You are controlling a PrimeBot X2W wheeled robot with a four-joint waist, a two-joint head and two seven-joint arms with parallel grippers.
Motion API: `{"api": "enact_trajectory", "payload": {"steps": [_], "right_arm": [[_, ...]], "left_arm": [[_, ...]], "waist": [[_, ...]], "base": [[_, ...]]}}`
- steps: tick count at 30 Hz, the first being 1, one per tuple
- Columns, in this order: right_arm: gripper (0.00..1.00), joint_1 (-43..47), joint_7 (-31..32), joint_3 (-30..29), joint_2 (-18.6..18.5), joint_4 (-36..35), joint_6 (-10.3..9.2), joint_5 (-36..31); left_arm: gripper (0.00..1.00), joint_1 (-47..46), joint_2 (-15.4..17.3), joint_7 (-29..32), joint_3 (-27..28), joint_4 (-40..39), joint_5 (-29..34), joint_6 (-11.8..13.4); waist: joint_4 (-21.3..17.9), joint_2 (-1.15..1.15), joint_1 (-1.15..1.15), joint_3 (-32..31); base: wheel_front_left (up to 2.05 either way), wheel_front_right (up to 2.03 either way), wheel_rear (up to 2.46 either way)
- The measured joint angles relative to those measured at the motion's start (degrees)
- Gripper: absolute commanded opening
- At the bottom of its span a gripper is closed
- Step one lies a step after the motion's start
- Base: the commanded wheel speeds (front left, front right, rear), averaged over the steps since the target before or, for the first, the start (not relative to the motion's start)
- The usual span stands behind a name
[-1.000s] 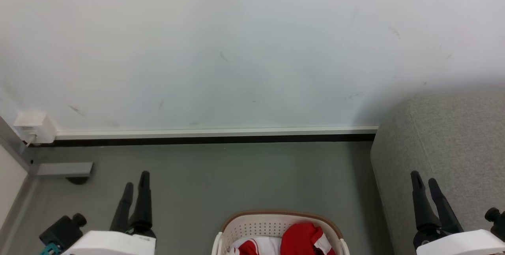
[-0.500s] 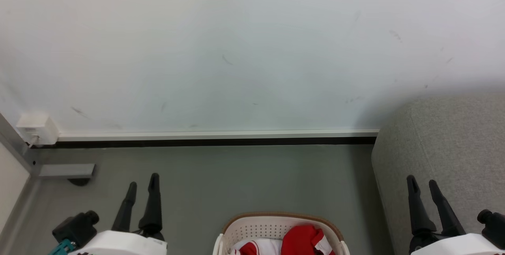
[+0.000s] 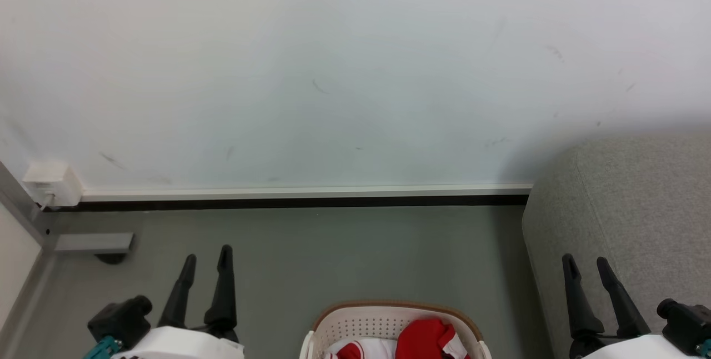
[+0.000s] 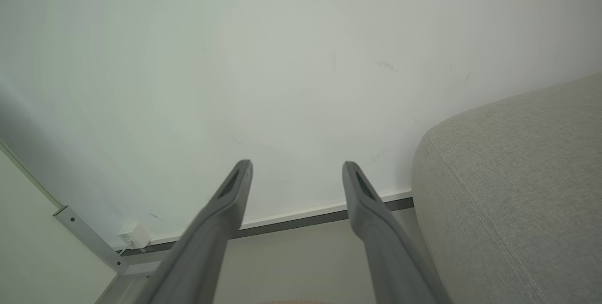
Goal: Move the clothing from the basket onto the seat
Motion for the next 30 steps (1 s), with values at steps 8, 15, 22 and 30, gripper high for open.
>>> {"api": "enact_trajectory", "payload": {"steps": [8, 15, 22, 30], "right_arm": [[1.00, -0.3, -1.0, 0.3, 0.0, 1.0, 0.00, -2.7], [1.00, -0.3, -1.8, 0.7, -0.1, 1.1, 0.00, -5.2], [1.00, -0.4, -2.6, 1.7, -0.3, 1.5, 0.00, -7.7], [1.00, -0.5, -3.5, 2.7, -0.8, 1.6, 0.00, -10.3]], "left_arm": [[1.00, 0.0, 0.0, -1.0, -0.4, 1.2, 4.6, 0.5], [1.00, 0.0, 0.0, -1.7, -0.6, 1.4, 7.8, 0.8], [1.00, 0.0, 0.1, -2.5, -0.8, 1.4, 10.7, 0.8], [1.00, 0.0, 0.1, -3.5, -0.8, 1.5, 14.2, 0.8]], "waist": [[0.1, 0.00, 0.00, -0.2], [0.2, 0.00, -0.01, -0.3], [0.2, 0.00, -0.01, -0.5], [0.1, 0.00, -0.01, -0.9]], "base": [[0.00, 0.00, 0.00], [0.00, 0.00, 0.00], [0.00, 0.00, 0.00], [0.00, 0.00, 0.00]]}}
